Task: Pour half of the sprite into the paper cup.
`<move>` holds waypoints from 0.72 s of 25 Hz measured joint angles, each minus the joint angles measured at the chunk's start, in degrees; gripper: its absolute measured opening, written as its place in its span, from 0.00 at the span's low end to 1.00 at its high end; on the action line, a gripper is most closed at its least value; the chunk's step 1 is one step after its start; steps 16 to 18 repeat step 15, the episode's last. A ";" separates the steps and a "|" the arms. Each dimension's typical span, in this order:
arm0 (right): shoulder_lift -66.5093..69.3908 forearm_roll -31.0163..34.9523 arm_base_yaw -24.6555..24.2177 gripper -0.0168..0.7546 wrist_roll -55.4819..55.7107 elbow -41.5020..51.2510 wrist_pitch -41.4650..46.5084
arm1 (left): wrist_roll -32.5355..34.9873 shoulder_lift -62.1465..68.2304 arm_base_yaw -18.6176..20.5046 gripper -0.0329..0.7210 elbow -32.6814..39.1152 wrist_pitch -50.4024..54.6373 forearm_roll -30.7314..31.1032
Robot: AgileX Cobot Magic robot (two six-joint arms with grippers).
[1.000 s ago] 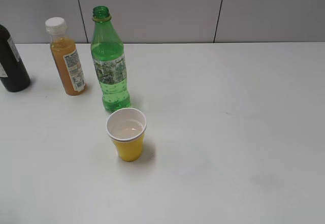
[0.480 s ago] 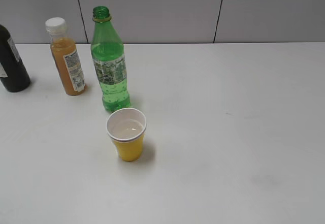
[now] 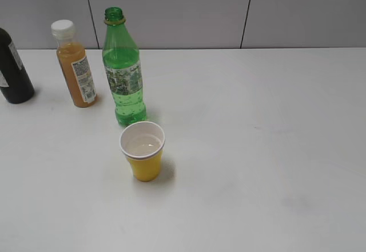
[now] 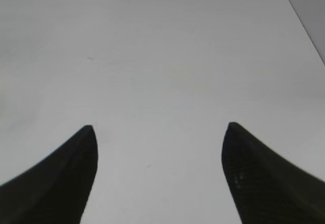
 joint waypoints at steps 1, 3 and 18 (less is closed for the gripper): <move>0.00 0.00 0.00 0.76 0.00 0.00 0.00 | -0.02 -0.23 0.00 0.83 0.00 0.10 0.00; 0.00 0.00 0.00 0.76 0.00 0.00 0.00 | -0.02 -0.30 0.00 0.83 0.00 0.12 0.00; 0.00 0.00 0.00 0.76 0.00 0.00 0.00 | -0.07 -0.30 0.00 0.83 0.00 0.12 0.00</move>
